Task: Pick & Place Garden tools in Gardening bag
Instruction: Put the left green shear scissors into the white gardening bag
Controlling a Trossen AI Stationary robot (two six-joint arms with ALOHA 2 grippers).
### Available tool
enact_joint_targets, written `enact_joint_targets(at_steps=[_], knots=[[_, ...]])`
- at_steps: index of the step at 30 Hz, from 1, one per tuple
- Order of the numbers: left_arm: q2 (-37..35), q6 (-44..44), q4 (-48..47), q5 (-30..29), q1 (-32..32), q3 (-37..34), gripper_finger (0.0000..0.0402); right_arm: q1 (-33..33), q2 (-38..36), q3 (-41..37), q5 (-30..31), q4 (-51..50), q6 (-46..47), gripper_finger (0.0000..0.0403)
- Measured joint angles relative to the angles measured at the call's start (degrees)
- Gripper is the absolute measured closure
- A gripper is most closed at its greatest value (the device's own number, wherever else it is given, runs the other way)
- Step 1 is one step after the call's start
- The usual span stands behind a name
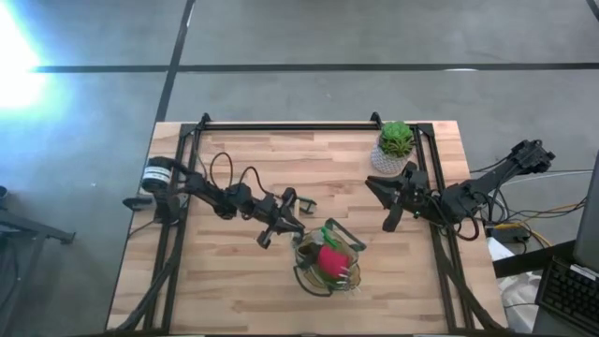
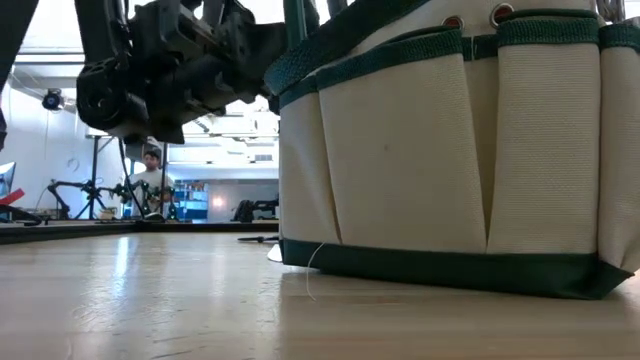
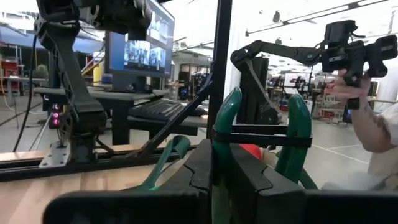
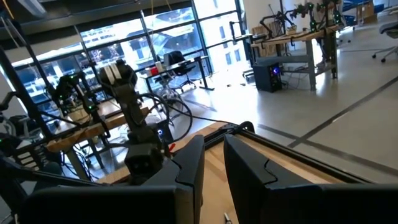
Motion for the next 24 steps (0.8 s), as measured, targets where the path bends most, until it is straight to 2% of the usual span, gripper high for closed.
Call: enact_joint_targets(at_steps=[13, 24], knots=[[2.15, -1.07, 0.24, 3.85, -0.20, 0.38, 0.0376, 0.00, 0.00, 0.00, -1.34, -0.15, 0.19, 0.0346], [6.01, -0.70, 0.25, 3.59, -0.22, 1.16, 0.0376, 0.00, 0.01, 0.00, -1.52, 0.07, 0.19, 0.0346]])
